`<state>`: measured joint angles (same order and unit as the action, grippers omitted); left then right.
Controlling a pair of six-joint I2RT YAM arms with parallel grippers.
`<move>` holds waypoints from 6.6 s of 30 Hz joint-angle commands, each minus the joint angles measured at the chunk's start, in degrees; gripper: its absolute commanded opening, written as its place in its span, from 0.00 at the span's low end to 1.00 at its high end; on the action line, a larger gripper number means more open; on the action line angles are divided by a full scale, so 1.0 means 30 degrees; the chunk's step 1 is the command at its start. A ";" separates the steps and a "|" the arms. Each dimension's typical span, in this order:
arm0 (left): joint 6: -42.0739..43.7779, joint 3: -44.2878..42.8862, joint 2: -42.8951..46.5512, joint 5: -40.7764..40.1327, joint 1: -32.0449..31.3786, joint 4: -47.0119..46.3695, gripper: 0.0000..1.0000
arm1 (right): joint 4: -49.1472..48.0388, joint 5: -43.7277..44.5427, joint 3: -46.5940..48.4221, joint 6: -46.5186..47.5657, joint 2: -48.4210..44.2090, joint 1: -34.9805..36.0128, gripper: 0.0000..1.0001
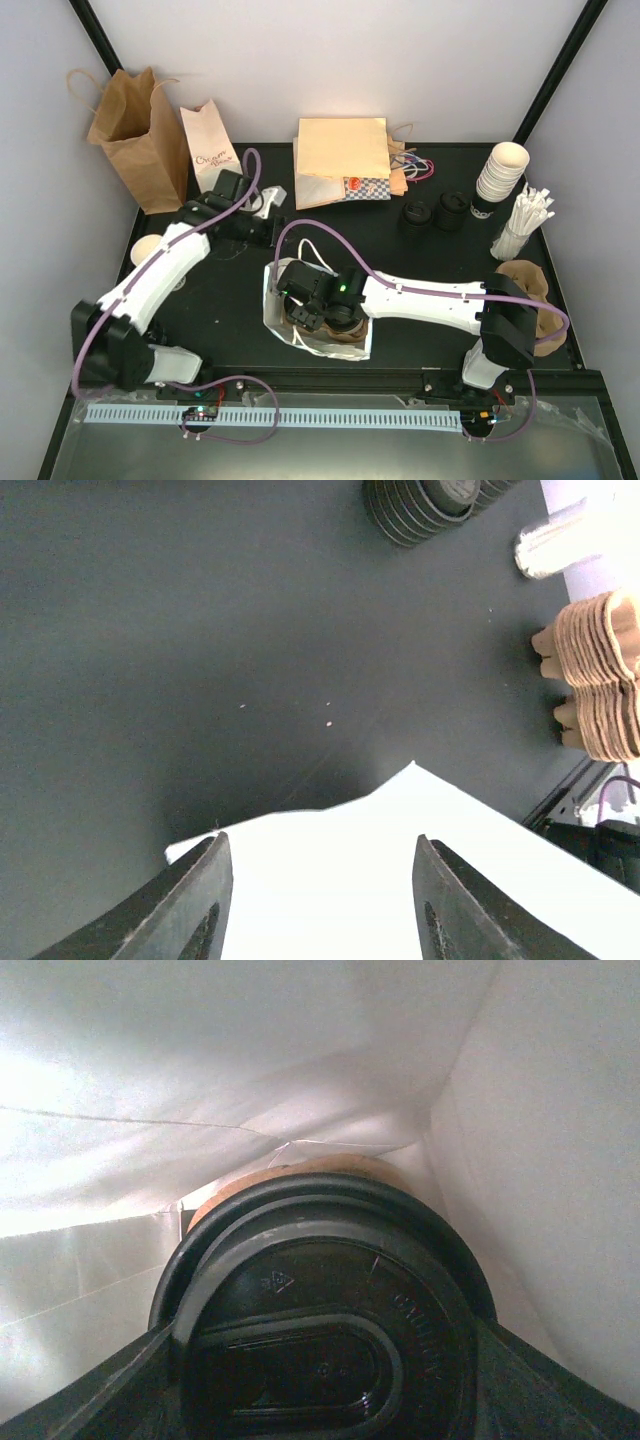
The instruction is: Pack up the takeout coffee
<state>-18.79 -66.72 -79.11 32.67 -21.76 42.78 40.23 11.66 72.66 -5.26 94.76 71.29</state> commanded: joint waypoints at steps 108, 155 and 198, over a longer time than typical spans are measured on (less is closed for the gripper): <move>-0.6578 -0.5744 0.5657 -1.4351 -1.0307 1.2660 0.02 | 0.5014 -0.2825 0.7485 -0.0759 -0.8246 -0.0253 0.96; 0.0363 -0.9524 -0.0510 -0.6928 -0.0066 1.1384 0.02 | 0.2188 0.0155 -0.4386 -0.6000 -1.0568 -0.6346 0.94; -0.0567 -0.7326 0.7779 -1.5726 0.4941 1.2156 0.72 | 0.2759 -0.2815 0.0052 -0.3275 -1.1325 -0.7809 0.94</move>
<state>-20.08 -94.85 -57.98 -5.72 -11.68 77.80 48.90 3.75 72.84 -16.14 62.22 48.07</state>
